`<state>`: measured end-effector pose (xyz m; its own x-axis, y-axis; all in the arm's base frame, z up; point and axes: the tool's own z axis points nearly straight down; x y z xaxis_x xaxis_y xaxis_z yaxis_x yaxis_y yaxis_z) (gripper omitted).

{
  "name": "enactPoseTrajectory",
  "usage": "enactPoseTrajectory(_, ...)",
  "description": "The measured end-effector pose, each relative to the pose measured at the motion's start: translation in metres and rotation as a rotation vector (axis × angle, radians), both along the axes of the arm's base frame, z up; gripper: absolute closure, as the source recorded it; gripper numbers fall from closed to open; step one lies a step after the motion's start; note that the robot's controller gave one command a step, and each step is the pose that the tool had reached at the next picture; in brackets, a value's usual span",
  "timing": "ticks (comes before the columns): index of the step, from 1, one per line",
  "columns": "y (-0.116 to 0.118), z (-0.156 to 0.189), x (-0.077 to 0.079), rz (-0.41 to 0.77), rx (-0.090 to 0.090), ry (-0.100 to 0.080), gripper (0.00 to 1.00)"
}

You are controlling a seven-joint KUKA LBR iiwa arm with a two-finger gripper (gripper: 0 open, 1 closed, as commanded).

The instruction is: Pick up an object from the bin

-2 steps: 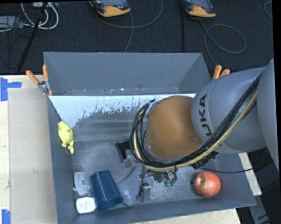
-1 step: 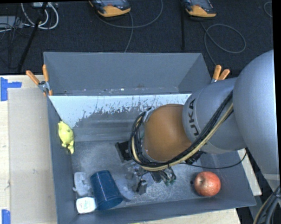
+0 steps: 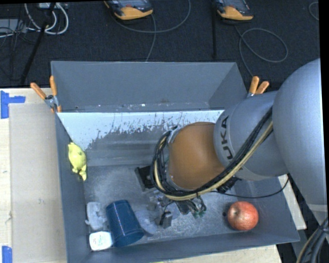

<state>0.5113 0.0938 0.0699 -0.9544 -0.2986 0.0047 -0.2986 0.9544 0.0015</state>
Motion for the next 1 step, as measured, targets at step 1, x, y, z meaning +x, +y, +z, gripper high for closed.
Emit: enactPoseTrajectory(1, 0.0031, 0.1681, 0.0070, 0.114, 0.002, -0.011, 1.00)
